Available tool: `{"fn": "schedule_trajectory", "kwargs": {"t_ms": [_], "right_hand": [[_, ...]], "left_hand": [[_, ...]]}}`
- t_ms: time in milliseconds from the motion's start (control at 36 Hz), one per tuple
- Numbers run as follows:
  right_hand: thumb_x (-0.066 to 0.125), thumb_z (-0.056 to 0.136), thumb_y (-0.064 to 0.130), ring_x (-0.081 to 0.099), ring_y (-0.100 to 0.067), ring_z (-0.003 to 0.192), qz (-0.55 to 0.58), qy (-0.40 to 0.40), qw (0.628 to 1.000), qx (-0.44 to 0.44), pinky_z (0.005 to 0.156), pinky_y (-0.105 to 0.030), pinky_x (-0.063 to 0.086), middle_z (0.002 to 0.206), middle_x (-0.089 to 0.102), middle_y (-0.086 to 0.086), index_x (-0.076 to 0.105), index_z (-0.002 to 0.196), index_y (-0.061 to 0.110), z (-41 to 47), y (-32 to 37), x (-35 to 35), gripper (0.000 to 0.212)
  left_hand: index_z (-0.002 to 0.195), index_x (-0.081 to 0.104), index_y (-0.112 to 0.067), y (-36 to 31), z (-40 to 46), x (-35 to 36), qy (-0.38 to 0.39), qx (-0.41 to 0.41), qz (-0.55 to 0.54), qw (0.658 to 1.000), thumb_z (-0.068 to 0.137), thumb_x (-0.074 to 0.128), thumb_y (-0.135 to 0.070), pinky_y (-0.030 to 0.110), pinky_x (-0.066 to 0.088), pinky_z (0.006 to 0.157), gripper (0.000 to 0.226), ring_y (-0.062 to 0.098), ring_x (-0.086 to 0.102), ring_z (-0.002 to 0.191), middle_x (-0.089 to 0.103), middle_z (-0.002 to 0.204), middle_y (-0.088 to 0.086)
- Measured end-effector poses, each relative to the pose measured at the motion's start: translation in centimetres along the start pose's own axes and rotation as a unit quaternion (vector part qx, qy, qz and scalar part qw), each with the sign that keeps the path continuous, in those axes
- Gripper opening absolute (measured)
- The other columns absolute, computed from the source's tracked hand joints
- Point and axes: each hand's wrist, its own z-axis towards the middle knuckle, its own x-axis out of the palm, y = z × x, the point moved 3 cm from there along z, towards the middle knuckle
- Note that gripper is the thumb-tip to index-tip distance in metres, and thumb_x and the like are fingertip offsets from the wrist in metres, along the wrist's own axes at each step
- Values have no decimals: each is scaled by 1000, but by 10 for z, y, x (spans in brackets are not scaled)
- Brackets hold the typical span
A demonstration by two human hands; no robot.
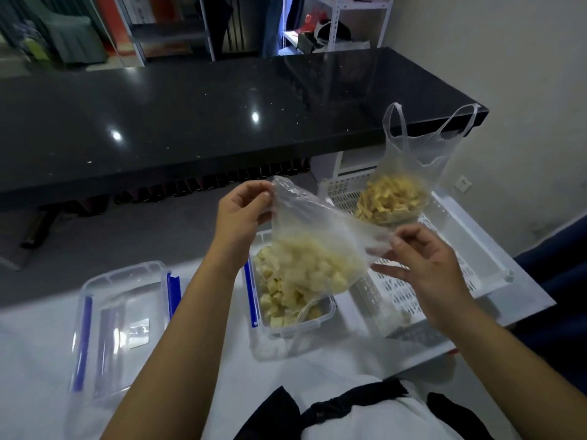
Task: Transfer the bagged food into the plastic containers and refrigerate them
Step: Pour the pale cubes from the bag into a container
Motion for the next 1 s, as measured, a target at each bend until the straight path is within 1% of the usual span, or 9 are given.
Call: {"fn": "schedule_trajectory", "kwargs": {"t_ms": [83,222,333,500,583,639,778,917,1000], "right_hand": [[59,94,3,72,-39,93,-60,23,998,6,76,-46,62,99,74,-17,61,97,-2,-5,-9,4,6],[65,90,18,73,-37,94,43,17,998,-39,75,-43,61,102,73,-16,68,90,18,2,10,-8,3],[64,91,7,72,-37,94,-69,26,997,1,83,-54,59,94,74,-14,66,89,11,5,-7,0,5],[69,86,21,71,-41,97,64,54,996,-10,78,-47,60,108,72,-20,67,92,15,8,9,-10,9],[66,91,11,71,-32,88,-40,14,999,-9,84,-56,58,93,75,-13,64,89,10,10,5,-7,3],[63,92,5,70,-33,88,-35,-19,999,5,88,-59,55,91,74,-13,63,89,8,12,4,-12,5],[66,88,18,72,-37,98,23,26,998,-50,78,-43,61,104,73,-18,70,88,19,20,29,-20,4],[62,93,4,71,-32,93,-66,-28,997,-27,88,-55,57,96,73,-14,65,86,13,29,21,-17,12],[73,87,25,73,-32,95,-12,3,997,-81,79,-44,61,99,75,-11,71,86,22,35,40,-25,3]], "left_hand": [[98,72,-13,2,-3,4,13,-14,13,1000,98,55,-1,40,61,79,20,22,70,84,72,88,1],[94,74,-21,-3,-6,-4,1,16,3,1000,99,56,-4,37,62,78,25,25,71,87,72,91,2],[98,72,-16,1,-11,8,40,-20,38,998,99,55,-2,35,61,77,22,25,69,86,72,92,4],[100,72,-15,1,-15,-4,4,-2,-7,1000,99,55,-3,30,60,75,21,21,70,83,71,91,4],[98,72,-16,2,-16,-2,-2,-13,8,1000,99,55,-3,31,60,75,22,19,69,84,71,87,-2],[95,72,-19,2,-17,-1,0,-9,8,1000,99,55,-2,30,59,75,24,16,70,83,71,84,-6],[94,75,-24,-17,-15,-3,38,37,-24,998,97,58,-6,29,59,77,25,17,73,89,74,93,-4],[91,73,-23,-22,-13,10,37,36,23,998,97,58,-2,30,58,80,27,14,71,88,74,88,-7],[93,73,-24,-36,-12,4,41,75,12,996,96,60,-2,34,59,87,26,17,69,93,73,95,-3]]}}
